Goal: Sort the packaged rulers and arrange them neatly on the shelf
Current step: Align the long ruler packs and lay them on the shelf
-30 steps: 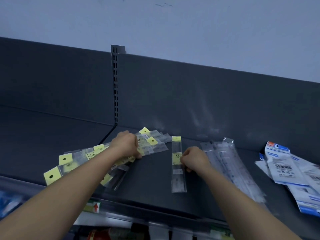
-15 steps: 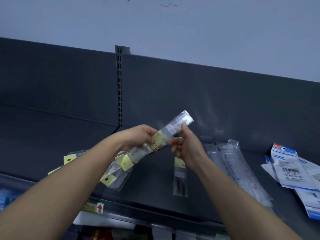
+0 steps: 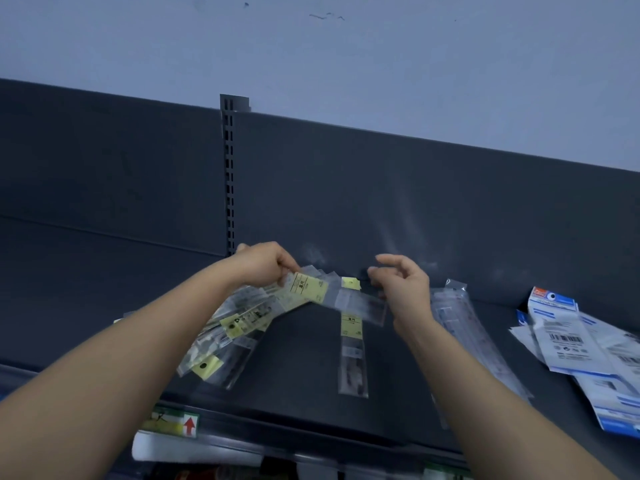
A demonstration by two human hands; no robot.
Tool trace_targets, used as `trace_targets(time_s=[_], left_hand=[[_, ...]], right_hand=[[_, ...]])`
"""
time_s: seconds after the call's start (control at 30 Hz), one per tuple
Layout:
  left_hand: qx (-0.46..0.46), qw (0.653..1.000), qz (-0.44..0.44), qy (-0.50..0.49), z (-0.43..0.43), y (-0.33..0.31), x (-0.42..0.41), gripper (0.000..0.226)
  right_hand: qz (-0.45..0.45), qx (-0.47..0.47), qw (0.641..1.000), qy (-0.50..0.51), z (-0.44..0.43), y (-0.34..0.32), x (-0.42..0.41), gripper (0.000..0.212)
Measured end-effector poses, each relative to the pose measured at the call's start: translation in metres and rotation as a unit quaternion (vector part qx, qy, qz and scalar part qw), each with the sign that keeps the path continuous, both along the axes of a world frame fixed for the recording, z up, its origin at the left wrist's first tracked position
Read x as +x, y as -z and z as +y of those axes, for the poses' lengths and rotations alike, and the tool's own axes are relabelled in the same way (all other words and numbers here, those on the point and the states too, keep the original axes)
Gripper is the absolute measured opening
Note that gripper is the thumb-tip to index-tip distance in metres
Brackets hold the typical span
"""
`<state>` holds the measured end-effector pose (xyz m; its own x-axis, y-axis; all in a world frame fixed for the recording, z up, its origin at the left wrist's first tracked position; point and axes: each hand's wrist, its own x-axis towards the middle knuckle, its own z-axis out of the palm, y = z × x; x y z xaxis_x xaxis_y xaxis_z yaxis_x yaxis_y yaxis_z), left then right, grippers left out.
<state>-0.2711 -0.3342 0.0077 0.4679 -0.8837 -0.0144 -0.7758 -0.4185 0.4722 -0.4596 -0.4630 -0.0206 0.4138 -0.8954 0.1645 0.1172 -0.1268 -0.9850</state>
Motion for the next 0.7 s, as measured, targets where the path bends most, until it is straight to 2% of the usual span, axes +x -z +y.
trace_targets(time_s=[0.07, 0.13, 0.2, 0.27, 0.33, 0.4, 0.47, 0.53, 0.63, 0.7], left_hand=[[0.008, 0.999, -0.046, 0.015, -0.004, -0.001, -0.004, 0.045], [-0.012, 0.997, -0.060, 0.040, -0.011, 0.000, -0.009, 0.045], [-0.046, 0.994, -0.075, 0.059, -0.020, 0.002, -0.014, 0.044], [-0.074, 0.986, -0.136, 0.054, -0.024, 0.005, -0.015, 0.035], [-0.050, 0.977, -0.205, 0.024, -0.022, 0.010, -0.011, 0.036], [0.037, 0.978, -0.207, -0.003, -0.015, 0.016, -0.006, 0.041], [0.132, 0.976, -0.171, -0.013, -0.007, 0.022, -0.005, 0.051], [0.179, 0.970, -0.160, -0.024, -0.005, 0.029, -0.005, 0.059], [0.182, 0.965, -0.183, -0.039, -0.007, 0.034, -0.007, 0.040], [0.179, 0.962, -0.199, -0.044, -0.008, 0.034, -0.008, 0.036]], right_hand=[[0.108, -0.086, 0.989, -0.044, -0.001, 0.003, -0.001, 0.011], [0.247, -0.175, 0.950, -0.080, 0.002, 0.005, 0.002, 0.016], [0.312, -0.213, 0.919, -0.112, 0.007, 0.005, 0.005, 0.010], [0.331, -0.211, 0.914, -0.102, 0.007, 0.006, 0.006, 0.008], [0.347, -0.187, 0.918, -0.040, 0.000, 0.010, 0.004, 0.009], [0.360, -0.147, 0.921, 0.005, -0.006, 0.016, 0.002, 0.007], [0.385, -0.106, 0.917, -0.010, -0.006, 0.021, 0.001, 0.016], [0.450, -0.113, 0.885, -0.037, -0.002, 0.024, 0.000, 0.024], [0.558, -0.184, 0.807, -0.060, 0.004, 0.024, -0.004, 0.024], [0.590, -0.218, 0.775, -0.056, 0.006, 0.022, -0.007, 0.027]])
